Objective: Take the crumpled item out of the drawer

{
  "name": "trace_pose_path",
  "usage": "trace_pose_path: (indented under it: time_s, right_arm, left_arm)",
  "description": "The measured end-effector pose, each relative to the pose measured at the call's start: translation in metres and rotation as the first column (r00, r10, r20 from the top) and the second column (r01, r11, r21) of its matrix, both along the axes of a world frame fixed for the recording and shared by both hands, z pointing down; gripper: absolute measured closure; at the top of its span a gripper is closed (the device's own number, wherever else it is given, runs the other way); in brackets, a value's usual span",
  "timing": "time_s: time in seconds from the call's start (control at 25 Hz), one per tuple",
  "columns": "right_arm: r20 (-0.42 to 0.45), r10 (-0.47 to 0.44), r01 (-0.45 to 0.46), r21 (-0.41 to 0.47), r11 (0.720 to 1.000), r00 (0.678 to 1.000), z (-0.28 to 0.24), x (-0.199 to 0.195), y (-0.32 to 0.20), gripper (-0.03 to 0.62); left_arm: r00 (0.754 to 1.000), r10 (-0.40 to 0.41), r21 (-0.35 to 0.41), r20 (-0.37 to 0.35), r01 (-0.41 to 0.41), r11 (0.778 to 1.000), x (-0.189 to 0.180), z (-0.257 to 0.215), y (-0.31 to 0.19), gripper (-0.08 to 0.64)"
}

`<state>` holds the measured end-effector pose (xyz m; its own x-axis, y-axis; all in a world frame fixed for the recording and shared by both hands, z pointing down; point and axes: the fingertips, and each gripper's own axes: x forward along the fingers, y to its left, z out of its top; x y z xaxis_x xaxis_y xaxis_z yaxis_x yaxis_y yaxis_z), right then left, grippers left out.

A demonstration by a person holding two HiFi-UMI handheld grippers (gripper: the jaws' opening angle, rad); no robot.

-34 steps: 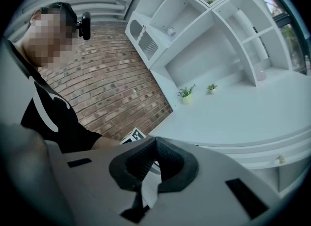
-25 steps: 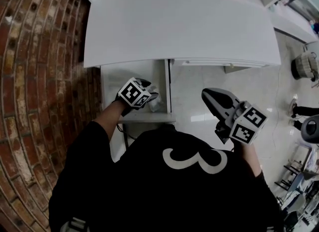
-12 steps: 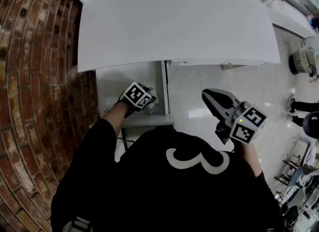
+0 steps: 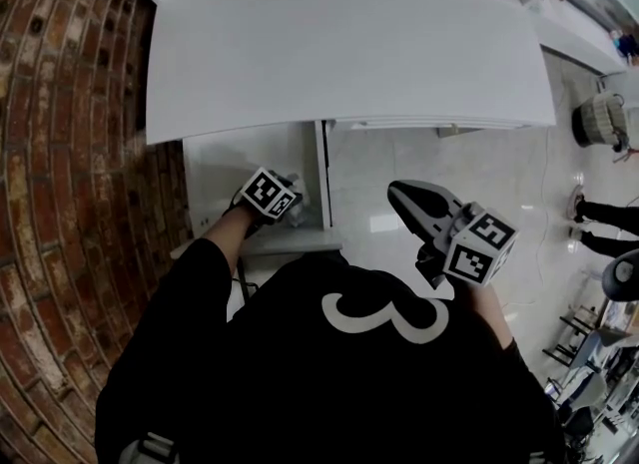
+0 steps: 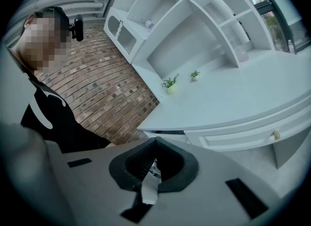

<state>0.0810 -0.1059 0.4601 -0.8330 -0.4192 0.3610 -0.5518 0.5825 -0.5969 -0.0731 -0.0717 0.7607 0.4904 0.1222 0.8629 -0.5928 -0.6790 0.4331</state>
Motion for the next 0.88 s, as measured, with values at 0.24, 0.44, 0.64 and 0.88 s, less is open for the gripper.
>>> trace_pose_path:
  time_s: [0.24,0.44,0.64,0.88]
  right_arm:
    - [-0.002,-0.013,0.013,-0.001,1.0,1.0,-0.002,-0.005,0.0,0.581]
    - [-0.012,-0.043,0.044,0.01,0.999,0.999,-0.005,-0.016,0.0,0.581]
    - [-0.015,-0.084,0.084,0.024,0.996,0.996,-0.011,-0.029,0.0,0.581]
    - [-0.013,-0.102,0.103,0.067,0.992,0.995,-0.021,-0.044,0.0,0.581]
  left_arm:
    - [0.999,-0.036,0.034,-0.007,0.036,0.999,-0.009,-0.01,-0.005,0.446]
    - [0.991,-0.127,0.088,-0.038,0.13,0.988,-0.023,-0.029,-0.025,0.451]
    - [0.977,-0.204,0.176,-0.059,0.212,0.961,-0.038,-0.055,-0.045,0.453]
    - [0.938,-0.322,0.25,-0.13,0.346,0.904,-0.052,-0.092,-0.058,0.453]
